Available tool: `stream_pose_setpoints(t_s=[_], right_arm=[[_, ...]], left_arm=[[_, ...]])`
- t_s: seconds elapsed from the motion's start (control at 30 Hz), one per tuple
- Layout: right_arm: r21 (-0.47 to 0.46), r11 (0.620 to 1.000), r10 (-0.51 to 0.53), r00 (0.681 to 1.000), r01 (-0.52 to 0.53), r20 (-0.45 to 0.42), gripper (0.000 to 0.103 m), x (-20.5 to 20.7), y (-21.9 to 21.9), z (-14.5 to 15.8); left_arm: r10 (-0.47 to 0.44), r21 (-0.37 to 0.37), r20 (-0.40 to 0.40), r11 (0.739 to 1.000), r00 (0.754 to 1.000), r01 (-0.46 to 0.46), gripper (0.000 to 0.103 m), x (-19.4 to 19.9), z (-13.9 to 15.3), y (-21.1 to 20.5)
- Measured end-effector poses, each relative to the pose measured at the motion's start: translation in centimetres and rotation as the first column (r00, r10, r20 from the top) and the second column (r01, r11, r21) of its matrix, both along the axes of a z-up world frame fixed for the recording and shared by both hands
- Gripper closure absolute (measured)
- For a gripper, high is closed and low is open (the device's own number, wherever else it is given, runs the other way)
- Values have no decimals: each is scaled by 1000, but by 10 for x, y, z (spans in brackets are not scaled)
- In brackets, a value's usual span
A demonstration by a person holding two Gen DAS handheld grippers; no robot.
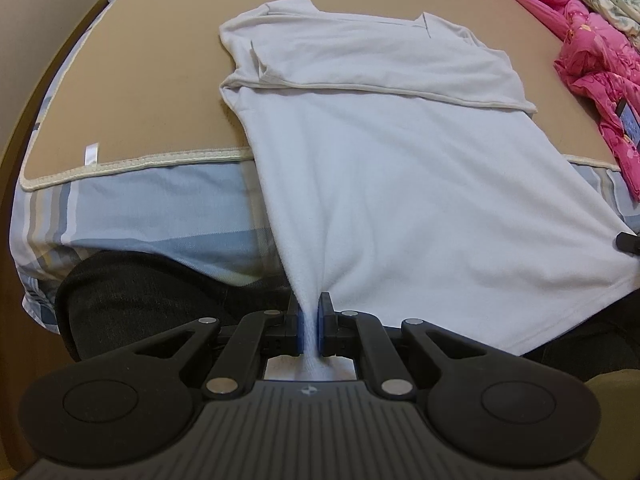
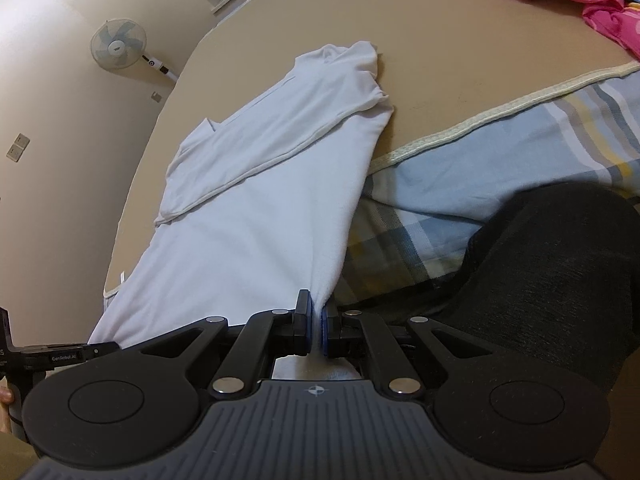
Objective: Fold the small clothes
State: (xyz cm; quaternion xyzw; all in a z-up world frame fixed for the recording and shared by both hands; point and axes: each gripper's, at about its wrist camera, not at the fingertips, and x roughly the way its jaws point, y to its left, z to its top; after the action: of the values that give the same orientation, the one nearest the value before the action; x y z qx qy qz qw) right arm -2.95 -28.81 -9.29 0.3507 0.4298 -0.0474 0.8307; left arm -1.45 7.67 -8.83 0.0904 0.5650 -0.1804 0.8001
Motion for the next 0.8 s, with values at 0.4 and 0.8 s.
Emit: stream_pose_setpoints(t_s=[0.4,0.8], right_arm=[[17,1000,-15,999,16,-38,99,1,-8,-3],[7,1000,-16,999,16,-30,99,-13,-6,10]], left_arm=[[22,7,-31,1000,999,-22,96,16,-3,3],[-9,0,-14,1000,1000,9,96,-4,5,3]])
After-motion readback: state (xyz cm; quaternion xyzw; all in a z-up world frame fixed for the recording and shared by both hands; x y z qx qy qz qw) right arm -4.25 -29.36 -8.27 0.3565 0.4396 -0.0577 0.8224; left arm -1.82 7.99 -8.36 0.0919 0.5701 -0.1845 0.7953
